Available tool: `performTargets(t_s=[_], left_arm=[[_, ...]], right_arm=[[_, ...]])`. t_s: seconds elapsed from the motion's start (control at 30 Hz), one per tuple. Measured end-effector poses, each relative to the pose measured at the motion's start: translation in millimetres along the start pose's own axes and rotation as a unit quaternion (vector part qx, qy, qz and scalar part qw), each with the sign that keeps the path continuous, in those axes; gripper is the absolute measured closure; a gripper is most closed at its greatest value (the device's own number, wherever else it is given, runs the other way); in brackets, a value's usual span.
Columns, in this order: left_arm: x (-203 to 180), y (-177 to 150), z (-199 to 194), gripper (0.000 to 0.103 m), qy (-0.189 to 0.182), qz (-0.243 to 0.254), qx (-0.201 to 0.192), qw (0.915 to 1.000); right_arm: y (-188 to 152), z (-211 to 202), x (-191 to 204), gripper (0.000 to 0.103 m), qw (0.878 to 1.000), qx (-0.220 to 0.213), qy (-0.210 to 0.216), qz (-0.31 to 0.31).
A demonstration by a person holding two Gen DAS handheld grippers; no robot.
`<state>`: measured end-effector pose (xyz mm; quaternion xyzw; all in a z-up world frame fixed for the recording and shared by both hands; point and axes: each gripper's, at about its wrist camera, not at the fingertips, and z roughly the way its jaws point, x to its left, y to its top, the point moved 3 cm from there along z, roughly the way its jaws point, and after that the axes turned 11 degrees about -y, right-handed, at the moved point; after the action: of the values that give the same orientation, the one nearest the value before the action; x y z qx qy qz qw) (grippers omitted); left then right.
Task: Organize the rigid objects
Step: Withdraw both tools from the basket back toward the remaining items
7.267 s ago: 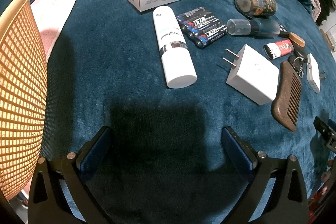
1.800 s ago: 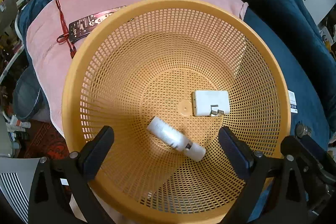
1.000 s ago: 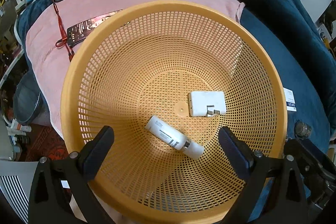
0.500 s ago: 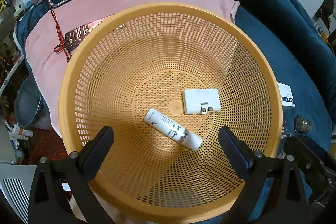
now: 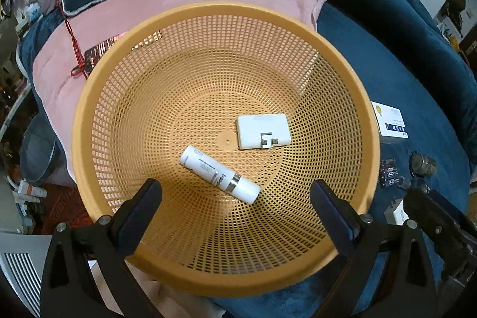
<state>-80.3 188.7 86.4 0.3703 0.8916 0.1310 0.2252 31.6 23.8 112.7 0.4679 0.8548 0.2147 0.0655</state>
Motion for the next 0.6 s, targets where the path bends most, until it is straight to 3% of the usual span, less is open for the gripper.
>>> performTargets(t_s=[0.6], left_arm=[[-62,-18,9,0.003,-0.003,0.060,0.026,0.9978]], right_arm=[[-15,-7,-70,0.000,0.998,0.001,-0.004,0.060]])
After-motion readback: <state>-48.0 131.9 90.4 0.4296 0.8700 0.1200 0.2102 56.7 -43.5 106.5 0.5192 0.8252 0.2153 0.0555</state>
